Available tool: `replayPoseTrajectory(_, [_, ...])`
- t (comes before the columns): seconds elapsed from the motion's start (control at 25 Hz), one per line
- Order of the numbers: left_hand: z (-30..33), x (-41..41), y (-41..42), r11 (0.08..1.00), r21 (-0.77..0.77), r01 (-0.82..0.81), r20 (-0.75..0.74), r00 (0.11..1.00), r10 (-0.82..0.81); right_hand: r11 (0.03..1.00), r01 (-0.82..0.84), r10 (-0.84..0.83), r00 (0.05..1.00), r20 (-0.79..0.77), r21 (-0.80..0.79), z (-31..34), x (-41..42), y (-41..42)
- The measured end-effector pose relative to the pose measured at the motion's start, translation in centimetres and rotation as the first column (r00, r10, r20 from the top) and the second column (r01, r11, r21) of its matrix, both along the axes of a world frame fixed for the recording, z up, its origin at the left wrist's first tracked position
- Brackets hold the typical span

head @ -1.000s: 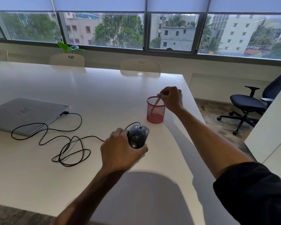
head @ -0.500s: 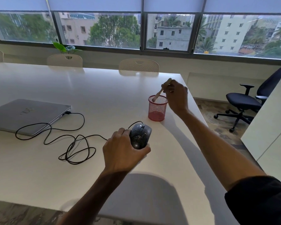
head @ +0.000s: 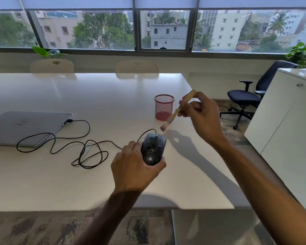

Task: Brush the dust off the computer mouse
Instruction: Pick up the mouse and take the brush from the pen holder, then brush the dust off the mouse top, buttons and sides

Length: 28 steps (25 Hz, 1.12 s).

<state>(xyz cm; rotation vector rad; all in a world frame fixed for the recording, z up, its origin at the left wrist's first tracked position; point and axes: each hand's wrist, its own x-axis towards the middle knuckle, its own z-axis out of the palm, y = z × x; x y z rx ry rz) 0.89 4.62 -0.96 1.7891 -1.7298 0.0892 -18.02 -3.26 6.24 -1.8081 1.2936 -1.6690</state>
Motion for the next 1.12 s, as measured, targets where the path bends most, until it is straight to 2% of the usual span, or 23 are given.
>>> replayPoseTrajectory(0.48, [-0.5, 0.1, 6.7, 0.996, -0.09, -0.014, -0.078, 0.997, 0.007, 0.994, -0.078, 0.082, 0.996, -0.044, 0.083, -3.2, 0.7, 9.7])
replayPoseTrajectory(0.68, [-0.9, -1.7, 10.2, 0.997, -0.074, -0.033, -0.106, 0.994, 0.025, 0.989, -0.081, 0.088, 0.995, -0.046, 0.126, -3.3, -1.0, 13.0])
replayPoseTrajectory(0.8, [-1.5, -2.8, 12.7, 0.997, -0.065, -0.028, -0.123, 0.992, 0.02, 0.983, -0.132, 0.131, 0.991, 0.015, 0.126, -3.0, -2.4, 15.4])
replayPoseTrajectory(1.12, [-3.3, -4.8, 19.0, 0.986, -0.154, -0.059, -0.132, 0.99, 0.039, 0.97, -0.184, 0.188, 0.982, -0.009, 0.161, -3.8, -4.9, 21.2])
